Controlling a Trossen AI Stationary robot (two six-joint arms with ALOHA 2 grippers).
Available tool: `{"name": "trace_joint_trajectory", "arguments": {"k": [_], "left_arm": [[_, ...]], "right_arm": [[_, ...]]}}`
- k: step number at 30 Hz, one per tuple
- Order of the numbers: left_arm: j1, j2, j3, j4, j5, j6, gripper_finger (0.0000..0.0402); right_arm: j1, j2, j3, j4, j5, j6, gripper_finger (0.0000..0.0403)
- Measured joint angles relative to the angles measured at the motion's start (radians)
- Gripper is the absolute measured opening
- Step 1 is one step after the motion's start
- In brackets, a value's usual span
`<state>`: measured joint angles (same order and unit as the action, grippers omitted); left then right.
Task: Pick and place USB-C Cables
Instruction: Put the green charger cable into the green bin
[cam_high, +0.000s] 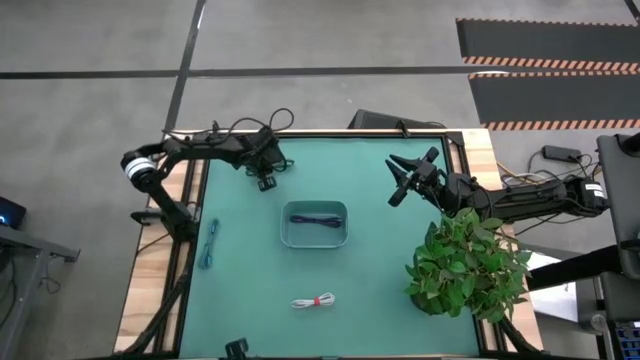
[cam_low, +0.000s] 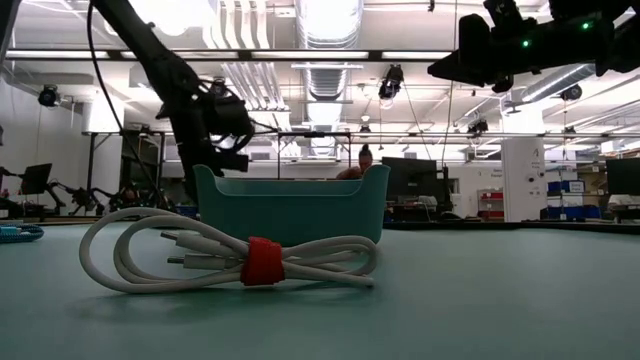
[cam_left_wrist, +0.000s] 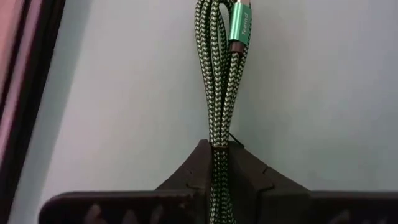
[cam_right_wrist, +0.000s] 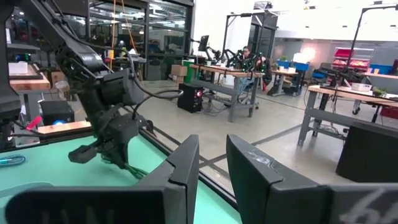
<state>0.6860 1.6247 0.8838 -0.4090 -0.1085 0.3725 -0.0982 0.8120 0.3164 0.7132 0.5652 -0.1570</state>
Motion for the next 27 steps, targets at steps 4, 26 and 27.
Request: {"name": "trace_joint_trajectory", "arguments": {"k": [4,26,27], "left_arm": [[-0.041,-0.044,0.027,-0.093,-0.081,-0.001,0.0014],[-0.349,-0.365,0.12,-0.301,-0.066,-0.35,0.0013],[-0.371,-0.364,0.129,-0.3,-0.061,-0.368,0.0013]], "right_arm": [[0.0,0.0,0.0,0.0,0.0,0.0,0.0073],[0.0,0.0,0.0,0.0,-0.023,0.027,0.0072],[0.0,0.0,0.0,0.0,-0.023,0.028,0.0072]]}}
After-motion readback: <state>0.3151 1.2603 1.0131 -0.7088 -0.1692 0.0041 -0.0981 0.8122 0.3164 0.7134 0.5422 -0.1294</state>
